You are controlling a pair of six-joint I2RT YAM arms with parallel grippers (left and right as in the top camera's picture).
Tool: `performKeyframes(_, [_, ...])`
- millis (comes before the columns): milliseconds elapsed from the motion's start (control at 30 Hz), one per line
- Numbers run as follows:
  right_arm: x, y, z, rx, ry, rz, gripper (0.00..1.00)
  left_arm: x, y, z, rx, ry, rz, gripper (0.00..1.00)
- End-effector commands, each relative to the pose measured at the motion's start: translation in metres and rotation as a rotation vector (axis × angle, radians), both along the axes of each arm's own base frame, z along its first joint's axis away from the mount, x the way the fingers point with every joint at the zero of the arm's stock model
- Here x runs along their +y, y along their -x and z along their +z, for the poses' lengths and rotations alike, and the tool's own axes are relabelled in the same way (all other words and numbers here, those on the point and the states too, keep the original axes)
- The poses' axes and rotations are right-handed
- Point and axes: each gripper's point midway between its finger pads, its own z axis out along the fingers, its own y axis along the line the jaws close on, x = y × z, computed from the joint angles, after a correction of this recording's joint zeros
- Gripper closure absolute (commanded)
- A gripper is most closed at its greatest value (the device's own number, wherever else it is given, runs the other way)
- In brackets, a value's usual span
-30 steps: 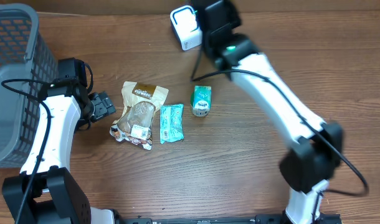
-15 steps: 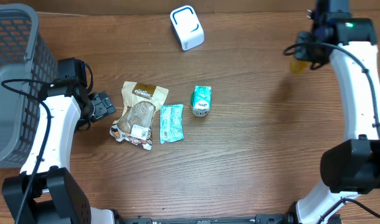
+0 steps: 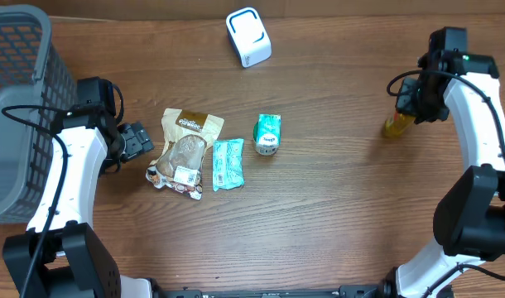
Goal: Scan the item barcode
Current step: 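Move the bottle right and set it upright on the table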
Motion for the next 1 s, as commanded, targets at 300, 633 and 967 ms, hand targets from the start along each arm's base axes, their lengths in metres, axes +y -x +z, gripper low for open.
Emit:
performKeyframes(300, [0.001,-0.001,-0.003,-0.019,-0.004,-0.002,0.02,0.003,0.001,0.006,-0.019,-0.010,0.018,0.00])
performKeyframes(633, [0.006,-0.034,0.105,-0.205,0.012,0.019,0.00,0.003,0.001,0.006,-0.019,-0.010,0.018,0.01])
performKeyframes(967, [0.148,-0.017,0.116,-0.168,-0.352,0.315,0.06,0.003,0.001,0.006,-0.019,-0.009,0.018,0.00])
